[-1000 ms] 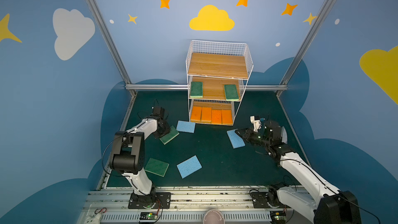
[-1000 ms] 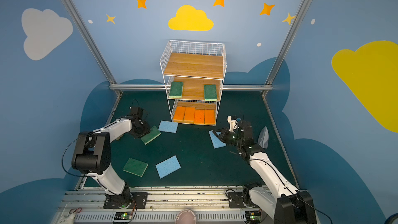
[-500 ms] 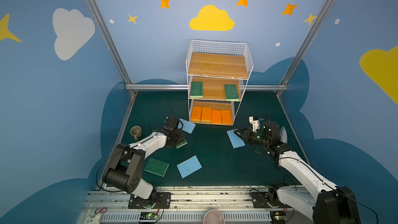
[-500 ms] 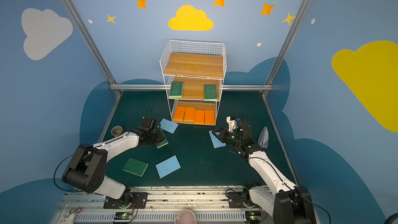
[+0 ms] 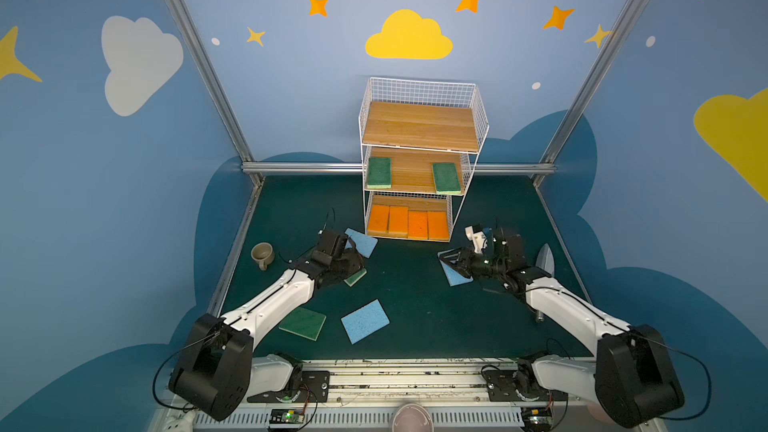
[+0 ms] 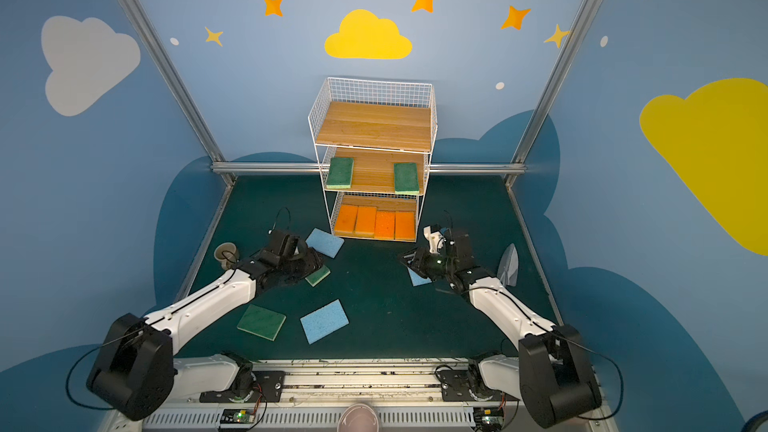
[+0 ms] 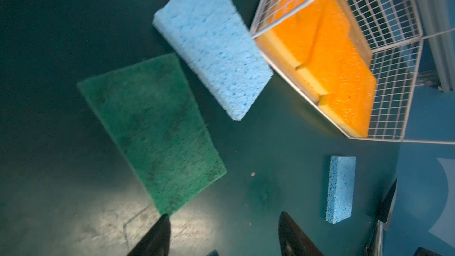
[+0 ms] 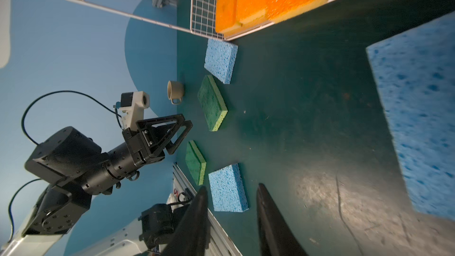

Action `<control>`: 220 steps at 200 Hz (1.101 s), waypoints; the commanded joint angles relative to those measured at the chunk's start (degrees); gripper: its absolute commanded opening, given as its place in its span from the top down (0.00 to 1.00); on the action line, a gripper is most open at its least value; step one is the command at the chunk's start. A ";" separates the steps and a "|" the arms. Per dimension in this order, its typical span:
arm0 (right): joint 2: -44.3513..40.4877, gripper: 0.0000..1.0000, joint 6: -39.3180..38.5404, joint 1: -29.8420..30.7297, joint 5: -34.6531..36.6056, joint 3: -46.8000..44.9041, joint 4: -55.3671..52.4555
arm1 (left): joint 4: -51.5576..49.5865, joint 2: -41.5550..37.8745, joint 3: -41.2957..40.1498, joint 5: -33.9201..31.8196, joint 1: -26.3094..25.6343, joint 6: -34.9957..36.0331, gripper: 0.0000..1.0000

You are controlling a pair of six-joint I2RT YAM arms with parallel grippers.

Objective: Arrange cleaning sponges on a shelf
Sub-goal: Rotate the cleaning sponge at the center of the table, then pick up the cleaning sponge at the center of the table.

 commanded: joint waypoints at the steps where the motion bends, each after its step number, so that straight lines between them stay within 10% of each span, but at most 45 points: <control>1: 4.38 0.63 -2.85 5.57 2.04 5.36 0.61 | 1.07 -0.81 -3.39 0.61 1.63 -0.43 0.26; 96: 33.93 0.61 -3.16 19.21 3.91 26.56 2.46 | 0.34 -14.36 -12.07 0.11 4.04 1.01 0.01; 220: 51.17 0.64 -1.52 24.09 4.58 42.20 -0.21 | -6.01 -31.33 -17.18 0.46 4.70 2.53 0.00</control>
